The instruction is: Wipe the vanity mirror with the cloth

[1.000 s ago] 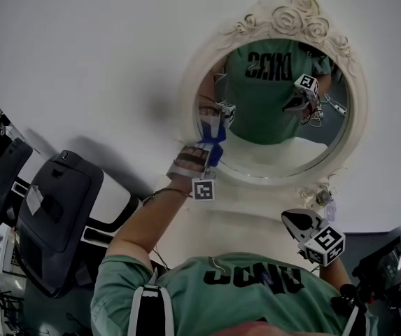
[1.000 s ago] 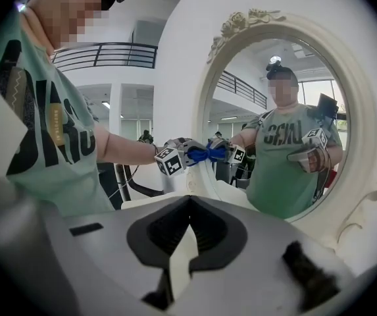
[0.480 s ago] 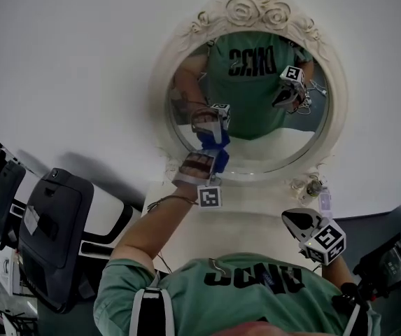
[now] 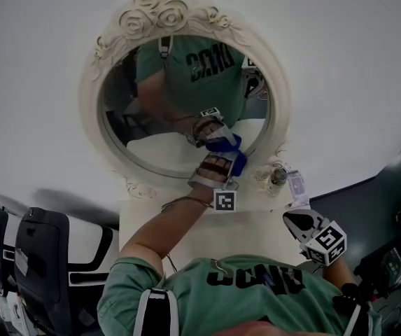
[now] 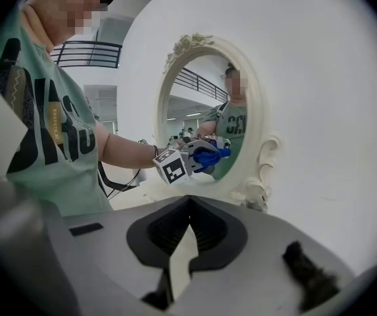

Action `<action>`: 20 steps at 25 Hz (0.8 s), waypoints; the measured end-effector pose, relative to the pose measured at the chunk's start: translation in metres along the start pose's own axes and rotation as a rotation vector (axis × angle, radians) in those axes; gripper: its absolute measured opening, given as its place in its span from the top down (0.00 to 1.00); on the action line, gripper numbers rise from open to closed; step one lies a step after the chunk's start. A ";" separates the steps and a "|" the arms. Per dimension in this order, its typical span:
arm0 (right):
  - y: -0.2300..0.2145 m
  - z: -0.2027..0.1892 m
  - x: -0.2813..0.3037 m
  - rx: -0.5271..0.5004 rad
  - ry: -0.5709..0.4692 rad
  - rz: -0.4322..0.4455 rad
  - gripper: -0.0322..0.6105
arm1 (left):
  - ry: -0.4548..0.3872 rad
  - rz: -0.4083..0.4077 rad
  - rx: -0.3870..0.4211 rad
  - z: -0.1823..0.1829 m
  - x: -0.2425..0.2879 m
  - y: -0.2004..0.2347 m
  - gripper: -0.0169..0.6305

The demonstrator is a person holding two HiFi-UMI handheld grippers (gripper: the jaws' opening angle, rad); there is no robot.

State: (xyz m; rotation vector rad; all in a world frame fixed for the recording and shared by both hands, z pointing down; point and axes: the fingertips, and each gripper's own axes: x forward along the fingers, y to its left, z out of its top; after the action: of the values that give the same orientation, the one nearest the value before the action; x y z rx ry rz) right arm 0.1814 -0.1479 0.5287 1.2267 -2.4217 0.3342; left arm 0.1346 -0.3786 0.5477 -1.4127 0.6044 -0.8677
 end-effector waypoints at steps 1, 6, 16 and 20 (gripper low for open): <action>-0.006 -0.005 -0.008 0.013 0.000 -0.021 0.93 | -0.019 -0.005 0.009 0.014 0.007 -0.001 0.88; -0.025 -0.026 -0.042 0.062 -0.003 -0.094 0.93 | -0.037 -0.014 0.026 0.052 0.024 -0.001 0.88; -0.002 0.010 -0.006 -0.033 -0.019 0.008 0.93 | -0.028 -0.017 -0.053 0.021 -0.004 0.013 0.88; 0.024 0.033 0.019 -0.078 -0.025 0.068 0.93 | 0.071 -0.013 -0.059 -0.057 -0.048 0.013 0.88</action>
State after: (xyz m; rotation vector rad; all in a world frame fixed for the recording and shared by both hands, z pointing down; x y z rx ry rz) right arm 0.1441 -0.1603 0.5072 1.1231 -2.4778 0.2427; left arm 0.0634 -0.3735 0.5225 -1.4455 0.6801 -0.9204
